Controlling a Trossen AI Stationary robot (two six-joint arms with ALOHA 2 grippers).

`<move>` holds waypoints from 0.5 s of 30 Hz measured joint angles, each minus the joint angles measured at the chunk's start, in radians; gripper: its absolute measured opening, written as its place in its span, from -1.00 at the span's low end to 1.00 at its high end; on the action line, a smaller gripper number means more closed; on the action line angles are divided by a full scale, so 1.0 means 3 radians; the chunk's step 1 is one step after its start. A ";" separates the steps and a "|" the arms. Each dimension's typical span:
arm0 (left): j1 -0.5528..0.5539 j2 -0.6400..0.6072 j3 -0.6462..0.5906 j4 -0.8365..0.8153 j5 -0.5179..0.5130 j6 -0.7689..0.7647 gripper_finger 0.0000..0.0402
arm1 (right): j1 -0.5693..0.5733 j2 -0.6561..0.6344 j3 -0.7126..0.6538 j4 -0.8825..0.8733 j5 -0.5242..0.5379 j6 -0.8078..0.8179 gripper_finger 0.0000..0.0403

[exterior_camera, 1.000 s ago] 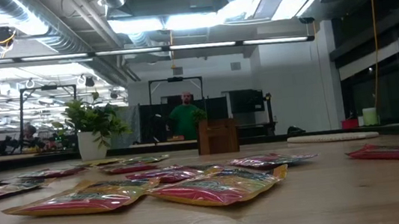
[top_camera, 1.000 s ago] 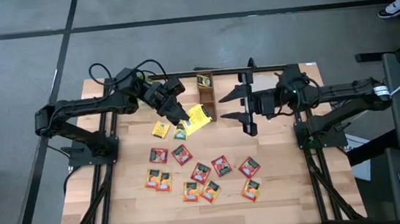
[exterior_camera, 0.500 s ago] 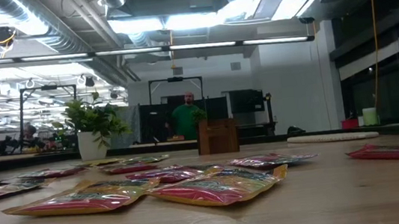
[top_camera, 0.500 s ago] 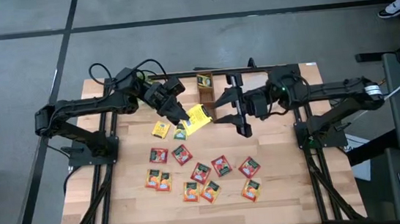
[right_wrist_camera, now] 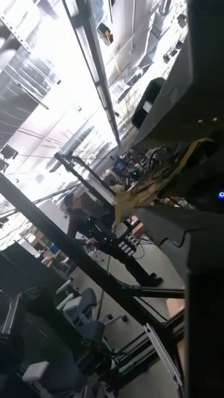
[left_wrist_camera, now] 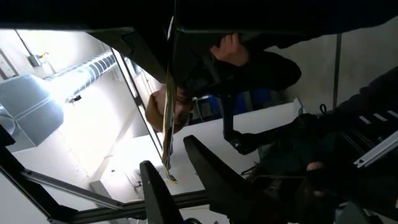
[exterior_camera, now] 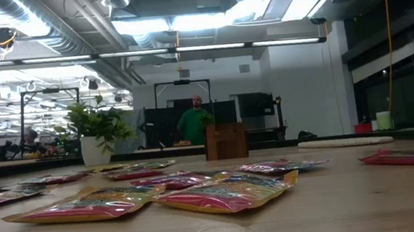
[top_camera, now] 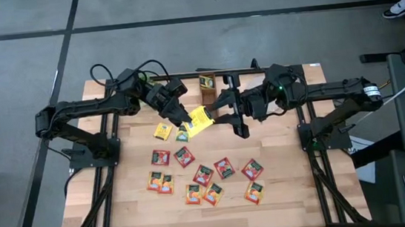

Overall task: Pick & Place Tea
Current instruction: Put the yellow tea bag into the left section of the wooden organizer

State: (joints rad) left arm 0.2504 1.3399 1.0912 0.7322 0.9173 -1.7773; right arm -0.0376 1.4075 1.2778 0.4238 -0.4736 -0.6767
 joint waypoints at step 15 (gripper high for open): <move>0.0000 0.0051 0.0000 -0.0009 -0.0024 0.0007 -0.97 | 0.0000 0.0001 0.0000 0.0018 0.0022 -0.0045 -0.81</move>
State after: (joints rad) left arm 0.2504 1.3552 1.0912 0.7295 0.9100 -1.7752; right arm -0.0376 1.4078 1.2778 0.4292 -0.4668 -0.6903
